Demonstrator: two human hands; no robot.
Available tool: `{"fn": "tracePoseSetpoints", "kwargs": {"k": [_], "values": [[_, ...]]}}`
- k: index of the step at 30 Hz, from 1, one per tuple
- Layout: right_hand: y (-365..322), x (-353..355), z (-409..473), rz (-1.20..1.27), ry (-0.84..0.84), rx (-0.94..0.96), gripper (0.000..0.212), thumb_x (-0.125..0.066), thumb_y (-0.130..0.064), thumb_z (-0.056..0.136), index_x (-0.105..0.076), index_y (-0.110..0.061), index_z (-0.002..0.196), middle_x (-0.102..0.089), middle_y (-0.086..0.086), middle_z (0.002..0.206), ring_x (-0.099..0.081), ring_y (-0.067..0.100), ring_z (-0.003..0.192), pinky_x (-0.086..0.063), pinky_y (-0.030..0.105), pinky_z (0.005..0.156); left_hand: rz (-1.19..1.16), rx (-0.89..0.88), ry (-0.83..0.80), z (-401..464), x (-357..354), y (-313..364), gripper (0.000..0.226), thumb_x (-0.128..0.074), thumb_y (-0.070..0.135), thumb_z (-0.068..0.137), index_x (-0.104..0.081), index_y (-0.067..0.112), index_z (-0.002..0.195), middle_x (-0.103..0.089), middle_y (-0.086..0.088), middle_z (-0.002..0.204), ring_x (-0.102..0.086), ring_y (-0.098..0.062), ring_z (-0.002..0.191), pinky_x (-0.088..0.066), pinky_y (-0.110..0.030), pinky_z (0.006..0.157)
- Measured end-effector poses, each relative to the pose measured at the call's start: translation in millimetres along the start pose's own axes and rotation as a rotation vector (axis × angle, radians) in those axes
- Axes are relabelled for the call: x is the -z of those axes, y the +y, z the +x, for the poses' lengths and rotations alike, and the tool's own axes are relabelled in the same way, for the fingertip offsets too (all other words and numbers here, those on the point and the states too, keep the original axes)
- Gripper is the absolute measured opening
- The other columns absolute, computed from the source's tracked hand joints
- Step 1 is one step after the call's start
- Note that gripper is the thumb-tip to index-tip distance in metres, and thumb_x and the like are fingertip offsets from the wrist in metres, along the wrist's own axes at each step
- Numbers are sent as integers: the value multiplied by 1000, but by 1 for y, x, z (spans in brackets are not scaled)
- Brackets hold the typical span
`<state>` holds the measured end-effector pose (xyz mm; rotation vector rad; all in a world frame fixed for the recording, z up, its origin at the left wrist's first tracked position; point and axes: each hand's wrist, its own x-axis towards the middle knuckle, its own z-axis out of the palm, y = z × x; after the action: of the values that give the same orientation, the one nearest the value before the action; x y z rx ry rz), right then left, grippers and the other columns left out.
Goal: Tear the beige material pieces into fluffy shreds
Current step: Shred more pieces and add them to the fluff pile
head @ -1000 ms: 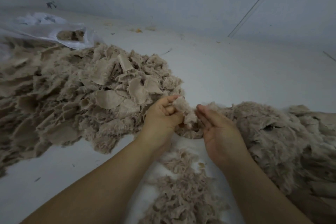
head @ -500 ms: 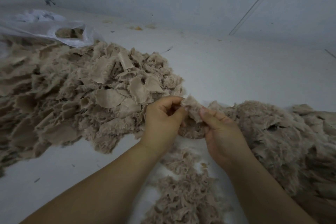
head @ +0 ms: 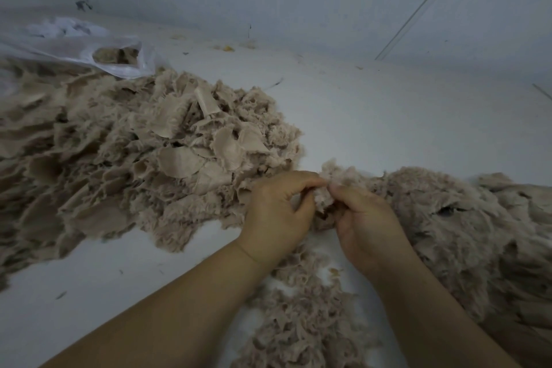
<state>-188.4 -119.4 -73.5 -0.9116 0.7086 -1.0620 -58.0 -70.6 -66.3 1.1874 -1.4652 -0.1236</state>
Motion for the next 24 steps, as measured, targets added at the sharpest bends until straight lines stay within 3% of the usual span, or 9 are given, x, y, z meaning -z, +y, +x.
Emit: {"fn": "tracePoseSetpoints", "kwargs": {"k": [2,5,8,10,13,16,18,20,24], "values": [[2,1,2,-30,31,3,21,-63,-13,91,-65,8,91,-59,29,96,-59,37,91,-49,42,78,-79,92,-16,1,2,2,17,-61,6,86,-74,6,96,-70,4,94,-65,-3,89,-52,-14,81],[3,2,3,-67,32,11,26,-54,-7,97,-67,7,80,-60,25,84,-60,33,79,-52,36,66,-175,281,-99,2,4,3,14,-71,27,83,-70,20,96,-67,7,88,-63,-6,79,-53,-20,68],[4,2,3,-27,-29,36,34,-52,-4,98,-76,-2,74,-72,20,85,-71,29,82,-58,30,70,-141,343,-129,2,2,1,18,-76,19,84,-66,34,86,-67,10,77,-63,-4,70,-53,-20,64],[4,2,4,-21,-27,52,37,-51,-2,98,-74,-7,70,-70,16,80,-69,25,80,-58,29,72,-266,441,-88,3,2,-1,16,-68,12,91,-69,23,79,-68,1,67,-63,-12,59,-54,-25,58],[6,2,6,-38,-20,63,49,-49,3,97,-66,-16,55,-60,6,62,-61,18,65,-53,27,62,-492,594,-49,5,4,-2,23,-59,12,97,-67,9,76,-67,-11,62,-59,-21,50,-50,-27,51],[5,0,6,-16,-10,82,48,-50,-1,97,-70,-16,57,-64,4,62,-63,15,63,-54,25,60,-520,615,-65,4,4,-2,28,-55,13,99,-67,9,74,-65,-12,60,-57,-20,47,-48,-25,49],[5,1,5,1,-30,94,30,-58,-17,97,-73,-10,71,-67,7,72,-65,17,68,-54,27,64,-474,574,-97,3,3,-1,26,-55,13,99,-67,8,75,-65,-9,58,-56,-19,46,-48,-24,49],[4,2,3,-27,-38,92,30,-67,-31,89,-70,-1,85,-65,13,77,-63,21,69,-54,33,65,-449,536,-142,2,2,0,28,-56,14,98,-66,12,73,-64,-8,56,-56,-17,46,-49,-24,49],[7,4,4,-72,-35,71,19,-69,-20,83,-78,-6,73,-71,12,71,-69,22,69,-56,30,64,-449,596,-119,2,0,-1,28,-55,14,99,-65,14,73,-63,-9,57,-55,-18,46,-48,-28,48]]}}
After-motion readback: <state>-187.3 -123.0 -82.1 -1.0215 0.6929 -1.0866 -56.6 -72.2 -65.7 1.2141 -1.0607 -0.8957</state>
